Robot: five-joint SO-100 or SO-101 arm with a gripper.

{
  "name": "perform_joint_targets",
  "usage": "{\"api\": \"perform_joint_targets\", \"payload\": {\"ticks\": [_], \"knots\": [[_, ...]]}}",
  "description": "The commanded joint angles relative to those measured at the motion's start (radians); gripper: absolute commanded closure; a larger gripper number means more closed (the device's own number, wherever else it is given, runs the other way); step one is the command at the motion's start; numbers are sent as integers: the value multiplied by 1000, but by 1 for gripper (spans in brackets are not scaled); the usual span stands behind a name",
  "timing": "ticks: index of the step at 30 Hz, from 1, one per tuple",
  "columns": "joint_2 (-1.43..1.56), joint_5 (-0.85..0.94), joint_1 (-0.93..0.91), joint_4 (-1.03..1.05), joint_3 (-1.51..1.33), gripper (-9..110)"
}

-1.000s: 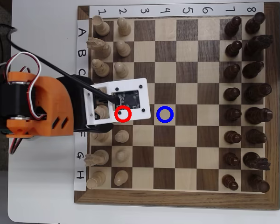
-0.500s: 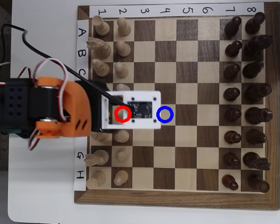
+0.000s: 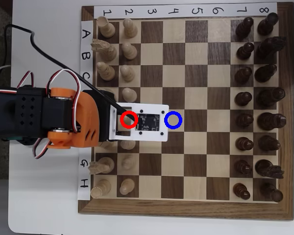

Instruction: Move the piece to destination

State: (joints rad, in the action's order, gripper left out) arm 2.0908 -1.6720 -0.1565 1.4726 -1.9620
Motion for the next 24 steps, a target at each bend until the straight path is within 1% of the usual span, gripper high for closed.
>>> {"api": "perform_joint_targets", "payload": {"ticks": [1, 24], "knots": [[43, 6, 9, -20, -26, 87], [52, 44, 67, -133, -126, 84]]}}
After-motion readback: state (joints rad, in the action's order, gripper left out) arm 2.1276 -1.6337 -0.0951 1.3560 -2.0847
